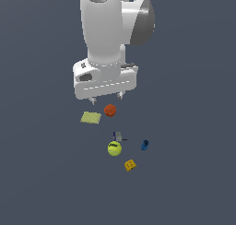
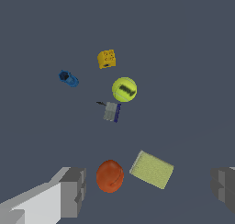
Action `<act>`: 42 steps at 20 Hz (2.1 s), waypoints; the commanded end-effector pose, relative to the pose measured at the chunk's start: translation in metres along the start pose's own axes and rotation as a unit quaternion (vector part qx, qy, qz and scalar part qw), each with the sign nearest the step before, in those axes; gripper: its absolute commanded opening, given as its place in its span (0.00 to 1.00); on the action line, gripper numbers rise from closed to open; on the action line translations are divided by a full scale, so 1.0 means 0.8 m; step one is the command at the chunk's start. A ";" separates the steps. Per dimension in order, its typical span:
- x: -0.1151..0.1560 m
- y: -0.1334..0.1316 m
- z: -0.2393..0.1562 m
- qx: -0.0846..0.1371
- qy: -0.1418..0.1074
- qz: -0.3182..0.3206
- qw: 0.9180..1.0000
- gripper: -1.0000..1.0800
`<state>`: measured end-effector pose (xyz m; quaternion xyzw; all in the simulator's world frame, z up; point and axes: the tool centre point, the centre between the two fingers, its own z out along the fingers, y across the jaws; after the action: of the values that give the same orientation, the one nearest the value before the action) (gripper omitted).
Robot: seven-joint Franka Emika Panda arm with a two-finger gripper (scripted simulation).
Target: Pick up a designated object from a clutter of objects.
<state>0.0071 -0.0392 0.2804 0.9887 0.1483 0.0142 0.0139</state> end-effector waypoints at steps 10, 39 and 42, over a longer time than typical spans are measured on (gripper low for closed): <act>-0.022 0.032 0.065 0.002 -0.004 -0.119 0.993 0.96; -0.111 0.089 0.213 0.013 -0.006 -0.408 0.913 0.96; -0.122 0.092 0.227 0.015 -0.005 -0.436 0.900 0.96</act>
<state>-0.0549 -0.1397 0.1048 0.8345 0.5510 -0.0009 0.0057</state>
